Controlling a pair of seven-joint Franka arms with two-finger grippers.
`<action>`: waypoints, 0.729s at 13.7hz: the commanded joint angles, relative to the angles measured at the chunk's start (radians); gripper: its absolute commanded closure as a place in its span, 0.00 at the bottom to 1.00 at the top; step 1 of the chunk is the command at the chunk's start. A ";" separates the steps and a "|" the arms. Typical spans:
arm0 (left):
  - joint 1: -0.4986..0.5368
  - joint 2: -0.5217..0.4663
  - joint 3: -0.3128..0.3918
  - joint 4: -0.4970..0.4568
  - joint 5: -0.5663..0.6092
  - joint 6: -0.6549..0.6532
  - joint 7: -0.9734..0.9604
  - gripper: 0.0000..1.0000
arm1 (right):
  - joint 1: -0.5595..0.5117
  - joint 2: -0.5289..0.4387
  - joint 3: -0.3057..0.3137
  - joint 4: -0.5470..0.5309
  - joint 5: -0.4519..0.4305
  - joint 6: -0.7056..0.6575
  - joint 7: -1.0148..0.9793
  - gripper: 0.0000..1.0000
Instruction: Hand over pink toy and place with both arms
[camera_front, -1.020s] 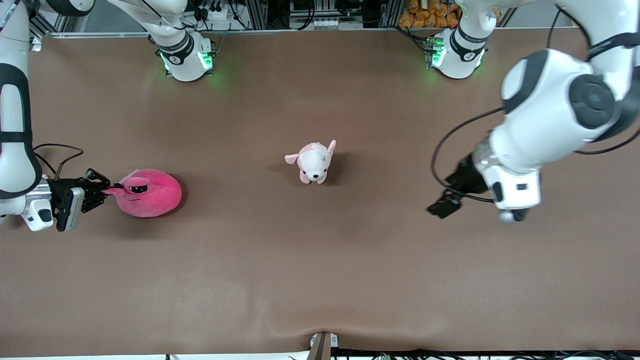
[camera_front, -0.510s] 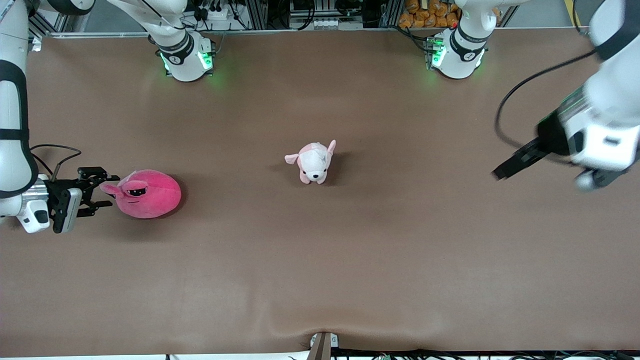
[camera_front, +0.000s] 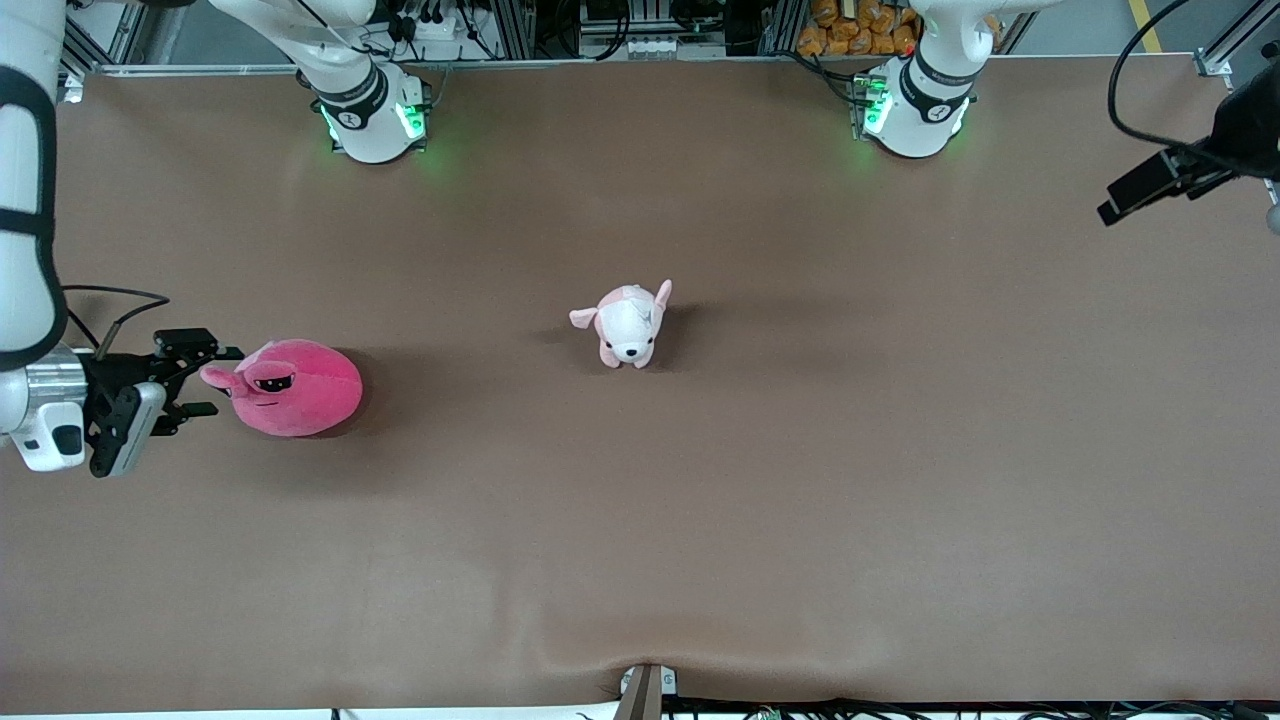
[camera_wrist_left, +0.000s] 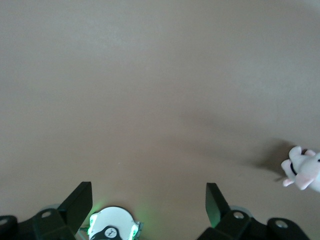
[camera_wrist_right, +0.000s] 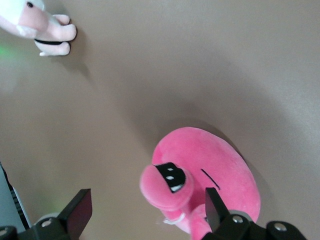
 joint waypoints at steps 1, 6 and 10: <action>-0.024 -0.083 0.022 -0.086 0.008 -0.004 0.056 0.00 | 0.043 -0.068 -0.001 -0.024 -0.070 0.001 0.118 0.00; -0.064 -0.167 0.025 -0.154 0.017 0.004 0.069 0.00 | 0.088 -0.201 -0.003 -0.081 -0.093 0.027 0.306 0.00; -0.044 -0.158 0.024 -0.146 0.047 0.006 0.180 0.00 | 0.122 -0.346 -0.001 -0.176 -0.174 0.055 0.455 0.00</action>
